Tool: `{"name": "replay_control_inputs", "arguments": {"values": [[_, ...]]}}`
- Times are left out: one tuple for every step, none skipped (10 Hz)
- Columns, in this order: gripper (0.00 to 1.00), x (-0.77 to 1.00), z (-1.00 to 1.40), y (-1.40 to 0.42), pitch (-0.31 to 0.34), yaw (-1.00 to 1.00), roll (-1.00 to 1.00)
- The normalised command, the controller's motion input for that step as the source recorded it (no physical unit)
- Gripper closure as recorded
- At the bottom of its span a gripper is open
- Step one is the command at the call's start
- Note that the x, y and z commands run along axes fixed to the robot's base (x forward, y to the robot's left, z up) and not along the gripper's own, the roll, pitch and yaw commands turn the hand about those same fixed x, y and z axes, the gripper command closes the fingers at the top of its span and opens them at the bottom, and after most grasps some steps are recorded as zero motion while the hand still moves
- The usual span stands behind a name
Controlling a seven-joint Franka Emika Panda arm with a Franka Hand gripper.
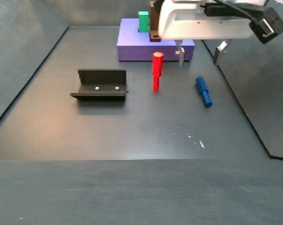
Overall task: Pick up the blue object. Move up. Place the blue object on the fixture. Regrasp the blue object. Move to above the board. Insert the blue object.
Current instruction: Pick up the blue object.
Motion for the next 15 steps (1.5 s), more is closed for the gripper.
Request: {"name": "replay_control_inputs", "arguments": {"values": [[0.0,-0.23,-0.15,0.0,-0.036,0.0,0.2],[0.0,-0.26,-0.14,0.0,-0.06,0.0,0.17],[0.0,-0.2,-0.15,0.0,-0.066,0.0,0.15],[0.0,-0.13,-0.19,0.03,-0.086,0.0,0.14],[0.0,-0.08,-0.27,0.07,-0.113,0.0,0.13],[0.0,-0.03,-0.39,0.04,-0.187,0.0,0.13],[0.0,0.0,-0.4,0.05,-0.213,0.0,0.11],[0.0,0.0,-0.32,0.04,-0.18,0.0,0.13],[0.0,0.0,-0.23,0.02,-0.14,0.0,0.14],[0.0,0.0,-0.12,0.03,-0.124,0.0,0.09],[0.0,0.03,-0.04,0.03,-0.127,0.0,0.03],[0.0,0.01,-0.06,0.06,-0.163,0.0,0.0],[0.0,0.01,-0.18,0.02,-0.187,0.0,0.0],[0.0,0.02,-0.13,0.02,-0.163,0.04,0.01],[0.0,0.0,-0.15,0.04,-0.186,0.07,0.03]]}}
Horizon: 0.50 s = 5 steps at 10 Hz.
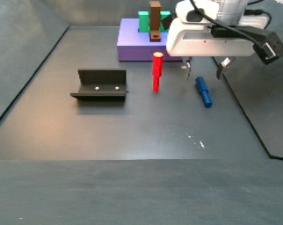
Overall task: Pick up the blue object. Move up. Place the blue object on the fixture. Regrasp the blue object. Move to above the board. Insert the blue object.
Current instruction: Pick up the blue object.
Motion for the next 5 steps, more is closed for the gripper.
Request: {"name": "replay_control_inputs", "arguments": {"values": [[0.0,0.04,-0.15,0.0,-0.13,0.03,0.08],[0.0,0.05,-0.11,0.0,-0.103,0.01,0.08],[0.0,0.06,-0.09,0.0,-0.1,0.0,0.07],[0.0,0.05,-0.05,0.01,-0.083,0.0,0.07],[0.0,0.04,-0.1,0.03,-0.087,0.0,0.07]]}}
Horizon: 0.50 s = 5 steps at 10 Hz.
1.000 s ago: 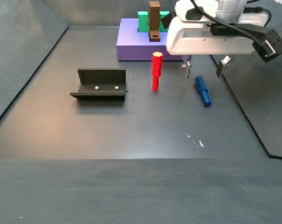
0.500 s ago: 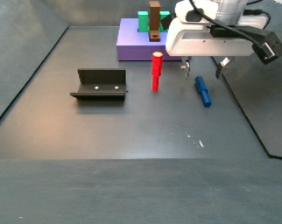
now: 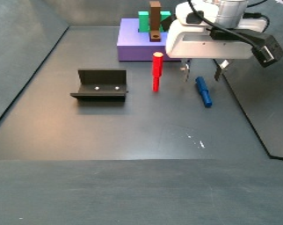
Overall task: Pick up the blue object. Move up. Place the blue object on the fixture. Regrasp the blue object. Move to above the board. Insert the blue object.
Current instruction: Pick up the blue object.
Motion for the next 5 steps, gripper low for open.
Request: {"name": "replay_control_inputs", "arguments": {"values": [[0.0,0.0,-0.13,0.08,-0.09,0.0,0.05],[0.0,0.0,-0.17,0.1,-0.099,0.0,0.04],[0.0,0.0,-0.17,0.1,-0.077,0.0,0.04],[0.0,0.0,-0.17,0.08,-0.06,0.0,0.04],[0.0,0.0,-0.12,0.0,-0.05,0.0,0.01]]}}
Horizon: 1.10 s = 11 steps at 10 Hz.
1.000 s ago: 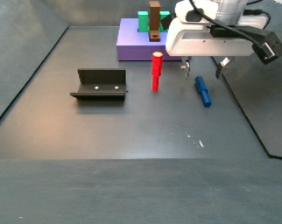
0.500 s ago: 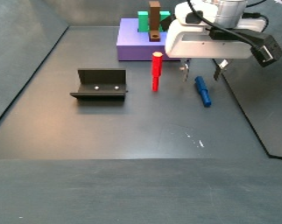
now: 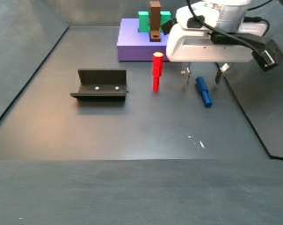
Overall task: Pick up the blue object. Move up. Place the blue object on the fixture. Regrasp the blue object. Move to above the board. Insert the blue object.
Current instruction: Pick up the blue object.
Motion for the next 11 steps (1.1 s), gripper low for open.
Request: {"name": "replay_control_inputs", "arguments": {"values": [[0.0,0.0,-0.07,0.0,-0.04,0.0,0.0],[0.0,0.0,0.0,-0.02,-0.024,0.0,0.0],[0.0,0.0,0.0,-0.01,-0.023,0.0,0.0],[0.0,0.0,0.0,-0.02,-0.024,-0.06,0.0],[0.0,0.0,0.0,-0.03,-0.021,-0.11,0.0],[0.0,0.0,-0.03,-0.01,-0.044,-0.09,0.0],[0.0,0.0,-0.05,0.0,-0.041,-0.06,0.0],[0.0,0.0,-0.04,0.0,-0.009,-0.03,0.0],[0.0,0.0,-0.03,0.0,-0.004,0.0,0.01],[0.0,0.0,-0.03,0.0,-0.003,0.0,0.02],[0.0,-0.01,0.0,-0.03,0.0,0.01,0.11]]}}
